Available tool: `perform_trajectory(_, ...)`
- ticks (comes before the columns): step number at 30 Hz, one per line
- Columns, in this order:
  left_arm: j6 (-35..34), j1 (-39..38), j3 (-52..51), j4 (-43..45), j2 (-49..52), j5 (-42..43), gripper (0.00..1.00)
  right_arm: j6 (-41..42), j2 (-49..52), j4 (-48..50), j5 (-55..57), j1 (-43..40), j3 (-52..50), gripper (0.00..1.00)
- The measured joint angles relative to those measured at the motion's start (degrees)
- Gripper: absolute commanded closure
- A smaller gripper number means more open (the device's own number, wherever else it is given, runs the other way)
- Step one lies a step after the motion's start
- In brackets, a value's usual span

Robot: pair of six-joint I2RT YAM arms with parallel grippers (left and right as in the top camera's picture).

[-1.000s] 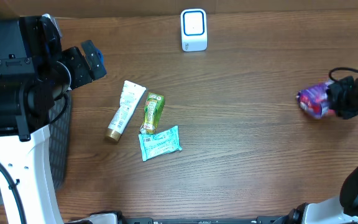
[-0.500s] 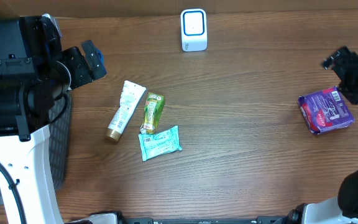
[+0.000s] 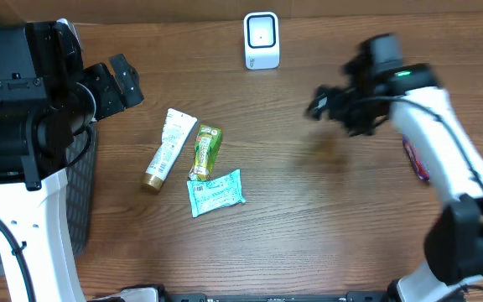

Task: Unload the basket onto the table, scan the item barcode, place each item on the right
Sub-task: 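Move the right gripper to the mint-green packet and grasp it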

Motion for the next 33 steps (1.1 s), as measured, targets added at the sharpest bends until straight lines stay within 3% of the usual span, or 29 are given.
perform_trajectory(13, 0.02, 0.00, 0.00, 0.02, 0.00, 0.00, 0.00, -2.23, 7.54, 13.18, -11.78, 16.28, -8.26, 0.05)
perform_trajectory(19, 0.02, 0.00, 0.00, 0.00, 0.00, 0.00, 0.00, 0.98, 13.27, 18.95, -16.26, 19.93, -8.55, 0.15)
perform_trajectory(26, 0.02, 0.00, 0.00, 0.02, 0.00, 0.00, 0.00, 4.11, 16.96, 20.98, -20.90, 21.97, -8.63, 0.16)
perform_trajectory(33, 0.00, 0.00, 0.00, 0.02, 0.00, 0.00, 0.00, 6.75, 17.81, 21.35, -22.16, 26.08, -8.63, 0.29)
